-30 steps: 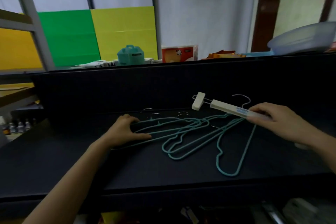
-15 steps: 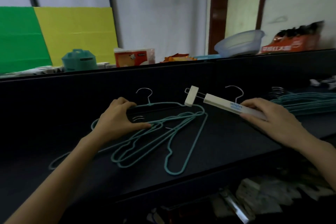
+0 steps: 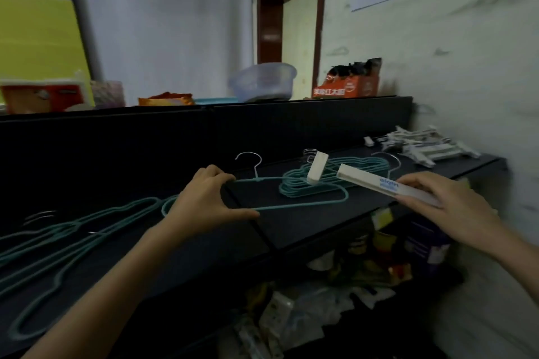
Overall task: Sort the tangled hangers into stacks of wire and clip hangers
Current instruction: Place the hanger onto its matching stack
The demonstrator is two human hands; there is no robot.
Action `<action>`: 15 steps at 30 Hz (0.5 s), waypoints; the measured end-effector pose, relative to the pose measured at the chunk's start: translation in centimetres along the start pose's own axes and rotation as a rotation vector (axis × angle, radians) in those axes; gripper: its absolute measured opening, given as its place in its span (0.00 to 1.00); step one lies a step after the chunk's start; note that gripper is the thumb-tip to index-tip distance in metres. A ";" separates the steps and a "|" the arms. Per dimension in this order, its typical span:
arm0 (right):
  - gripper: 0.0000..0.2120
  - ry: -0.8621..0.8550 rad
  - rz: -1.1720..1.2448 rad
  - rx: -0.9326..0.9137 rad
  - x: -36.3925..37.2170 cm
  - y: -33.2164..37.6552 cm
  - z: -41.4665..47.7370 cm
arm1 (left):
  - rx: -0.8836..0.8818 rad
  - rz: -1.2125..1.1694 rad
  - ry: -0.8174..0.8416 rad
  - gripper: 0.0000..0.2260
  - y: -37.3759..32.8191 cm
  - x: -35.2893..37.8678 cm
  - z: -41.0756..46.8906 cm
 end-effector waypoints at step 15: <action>0.09 -0.071 0.060 0.122 -5.1 -17.6 4.1 | -0.026 0.083 -0.028 0.39 -10.0 11.2 13.5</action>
Point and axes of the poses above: each hand's wrist, its own z-axis towards the middle knuckle, its own x-axis out of the palm, y = z × x, the point moved 6 cm from there along z, towards the middle knuckle, and after that the axes turned 7 degrees about x, right-handed, at the moved point
